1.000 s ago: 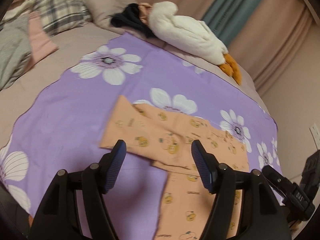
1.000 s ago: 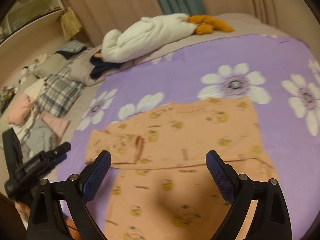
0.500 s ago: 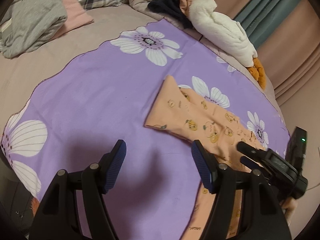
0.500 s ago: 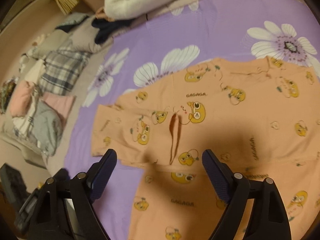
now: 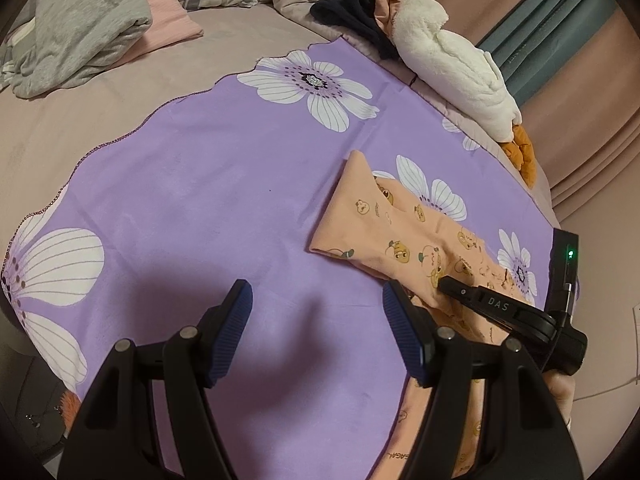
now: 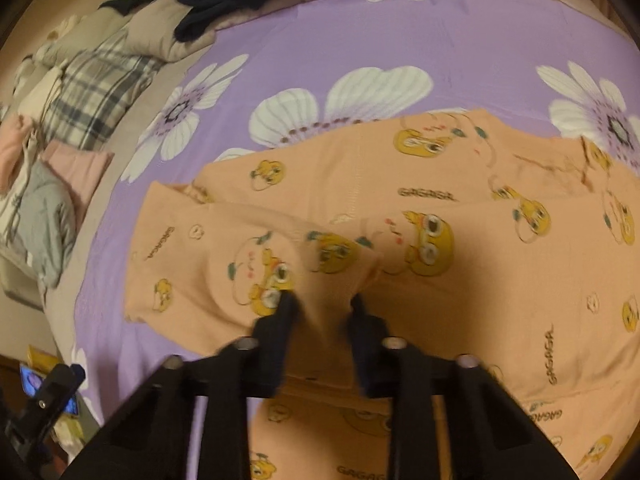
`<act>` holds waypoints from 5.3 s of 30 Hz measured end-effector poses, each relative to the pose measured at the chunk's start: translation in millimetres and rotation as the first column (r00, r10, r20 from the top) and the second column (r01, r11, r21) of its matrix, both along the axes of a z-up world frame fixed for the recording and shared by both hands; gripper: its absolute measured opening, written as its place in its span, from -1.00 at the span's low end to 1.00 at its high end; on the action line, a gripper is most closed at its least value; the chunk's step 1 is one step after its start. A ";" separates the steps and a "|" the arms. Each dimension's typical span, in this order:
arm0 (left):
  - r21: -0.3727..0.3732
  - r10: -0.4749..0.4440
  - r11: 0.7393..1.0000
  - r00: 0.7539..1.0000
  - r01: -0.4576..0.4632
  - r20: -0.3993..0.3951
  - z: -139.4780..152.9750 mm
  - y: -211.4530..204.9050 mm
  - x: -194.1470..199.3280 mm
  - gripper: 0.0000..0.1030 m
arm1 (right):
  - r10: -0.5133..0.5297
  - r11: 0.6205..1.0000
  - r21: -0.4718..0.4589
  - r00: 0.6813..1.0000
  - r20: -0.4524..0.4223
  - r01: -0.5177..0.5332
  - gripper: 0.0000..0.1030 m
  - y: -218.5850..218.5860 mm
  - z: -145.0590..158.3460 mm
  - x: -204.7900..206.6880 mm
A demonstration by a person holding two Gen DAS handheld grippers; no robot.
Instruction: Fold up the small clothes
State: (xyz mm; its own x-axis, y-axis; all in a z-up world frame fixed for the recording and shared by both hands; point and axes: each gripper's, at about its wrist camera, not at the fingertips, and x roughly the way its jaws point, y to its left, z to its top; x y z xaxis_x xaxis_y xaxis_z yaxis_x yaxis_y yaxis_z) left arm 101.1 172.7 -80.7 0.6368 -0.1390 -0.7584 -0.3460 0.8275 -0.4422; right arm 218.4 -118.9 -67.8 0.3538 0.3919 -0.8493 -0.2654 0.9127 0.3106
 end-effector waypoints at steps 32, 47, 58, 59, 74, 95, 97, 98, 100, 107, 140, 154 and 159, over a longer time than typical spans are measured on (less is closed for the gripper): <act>-0.021 -0.089 0.996 0.996 0.089 0.007 5.7 -23.1 39.1 0.31 | 0.025 0.998 0.049 0.917 0.398 -0.049 -0.84 -37.0 185.4 -21.3; -0.013 -0.198 0.980 0.980 0.197 -0.036 -2.7 -62.8 92.0 -0.12 | -0.108 0.994 0.041 0.909 0.402 0.099 -0.84 -91.5 176.6 -21.0; 0.023 -0.249 0.967 0.964 0.252 -0.092 -12.5 -85.8 113.8 -0.24 | -0.167 0.986 0.035 0.916 0.364 0.166 -0.84 -124.9 156.1 -19.4; 0.024 -0.253 0.966 0.963 0.256 -0.094 -13.1 -87.0 114.5 -0.24 | -0.172 0.985 0.038 0.917 0.360 0.169 -0.84 -127.8 154.5 -18.3; 0.024 -0.294 0.954 0.949 0.299 -0.115 -20.2 -106.3 124.6 -0.24 | -0.233 0.970 -0.001 0.921 0.312 0.245 -0.84 -161.3 130.2 -12.2; 0.041 -0.340 0.936 0.927 0.351 -0.158 -35.9 -134.1 129.0 -0.26 | -0.283 0.956 0.005 0.922 0.264 0.292 -0.84 -188.3 105.0 -10.5; 0.043 -0.340 0.936 0.927 0.351 -0.162 -37.4 -134.1 129.8 -0.26 | -0.290 0.955 0.009 0.923 0.252 0.297 -0.84 -191.1 101.4 -9.8; 0.039 -0.340 0.936 0.926 0.350 -0.164 -38.6 -133.7 130.6 -0.26 | -0.291 0.954 0.008 0.924 0.249 0.299 -0.84 -191.3 99.8 -9.5; 0.035 -0.338 0.937 0.926 0.348 -0.166 -39.6 -133.2 130.8 -0.26 | -0.295 0.953 0.007 0.924 0.243 0.302 -0.84 -192.6 97.0 -9.7; 0.042 -0.336 0.936 0.925 0.349 -0.176 -43.9 -134.9 132.0 -0.25 | -0.299 0.952 0.002 0.926 0.231 0.307 -0.85 -193.0 90.6 -9.4; 0.065 -0.335 0.933 0.920 0.354 -0.205 -52.3 -139.7 136.6 -0.22 | -0.342 0.936 -0.035 0.930 0.136 0.350 -0.84 -208.9 51.4 -3.3; 0.079 -0.337 0.930 0.920 0.358 -0.203 -54.5 -141.8 135.2 -0.20 | -0.374 0.924 -0.062 0.925 0.063 0.378 -0.84 -219.9 16.0 2.7; 0.086 -0.335 0.930 0.920 0.358 -0.202 -54.7 -142.6 135.1 -0.19 | -0.400 0.908 -0.105 0.914 0.066 0.405 -0.85 -224.4 8.8 3.5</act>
